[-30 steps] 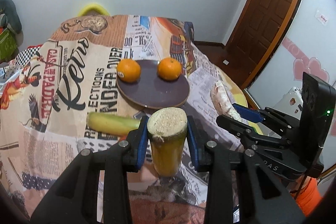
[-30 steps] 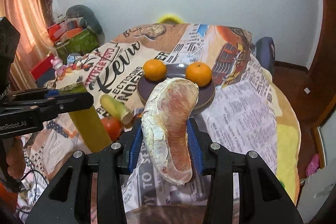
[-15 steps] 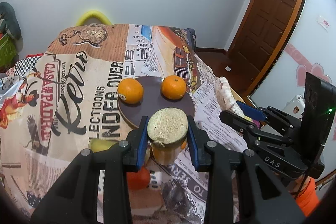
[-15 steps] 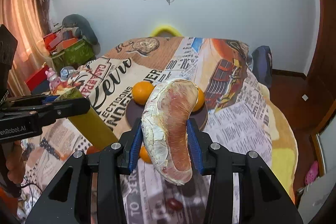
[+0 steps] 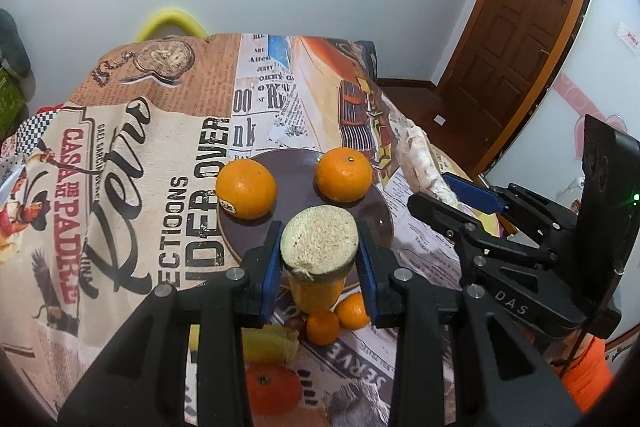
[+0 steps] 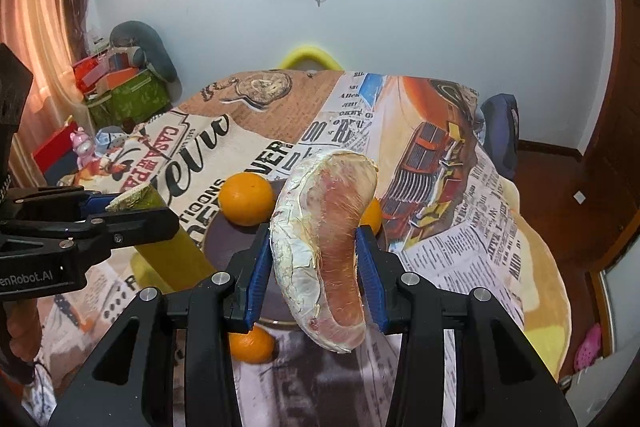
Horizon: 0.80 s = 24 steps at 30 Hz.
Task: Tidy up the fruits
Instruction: 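Lower the pomelo segment and stand the pale squash on the plate, opening both grippers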
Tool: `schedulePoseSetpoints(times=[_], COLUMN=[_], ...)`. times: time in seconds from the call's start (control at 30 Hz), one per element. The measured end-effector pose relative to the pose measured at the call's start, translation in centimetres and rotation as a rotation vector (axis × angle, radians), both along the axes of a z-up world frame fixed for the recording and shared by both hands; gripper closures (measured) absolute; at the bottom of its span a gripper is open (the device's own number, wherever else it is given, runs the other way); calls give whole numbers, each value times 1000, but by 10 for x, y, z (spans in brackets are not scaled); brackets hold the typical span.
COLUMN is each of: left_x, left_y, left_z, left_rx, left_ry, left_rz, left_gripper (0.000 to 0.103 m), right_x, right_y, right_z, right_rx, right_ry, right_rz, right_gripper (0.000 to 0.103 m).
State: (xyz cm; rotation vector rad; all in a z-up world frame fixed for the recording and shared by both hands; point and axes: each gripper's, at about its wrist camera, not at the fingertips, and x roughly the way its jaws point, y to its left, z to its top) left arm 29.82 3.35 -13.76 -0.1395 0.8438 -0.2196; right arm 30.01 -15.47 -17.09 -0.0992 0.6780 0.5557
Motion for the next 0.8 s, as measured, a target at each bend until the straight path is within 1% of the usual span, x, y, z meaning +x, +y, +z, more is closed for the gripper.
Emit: schedulePoseSetpoints(times=[0.1, 0.37, 0.5, 0.57, 0.6, 0.7, 0.8], left_x=[11, 35, 55, 64, 67, 77, 87], left_y=[-2, -6, -4, -4, -3, -1, -2], left_z=[-9, -18, -26, -33, -34, -35, -37], left_rx=[2, 15, 10, 11, 10, 0, 18], left_ry=[19, 14, 44, 61, 54, 62, 70], left_rz=[-6, -10, 8, 12, 20, 25, 49], left_gripper=[69, 69, 69, 69, 69, 69, 69], right_x=[9, 24, 30, 32, 33, 36, 41], right_y=[1, 2, 3, 4, 5, 8, 13], right_z=[-7, -21, -23, -24, -23, -21, -25], right_rx=[-5, -23, -25, -27, -28, -34, -47], right_ry=[12, 33, 32, 24, 18, 9, 17], right_rz=[3, 6, 12, 21, 27, 43, 61], right_gripper=[65, 65, 65, 69, 73, 72, 72])
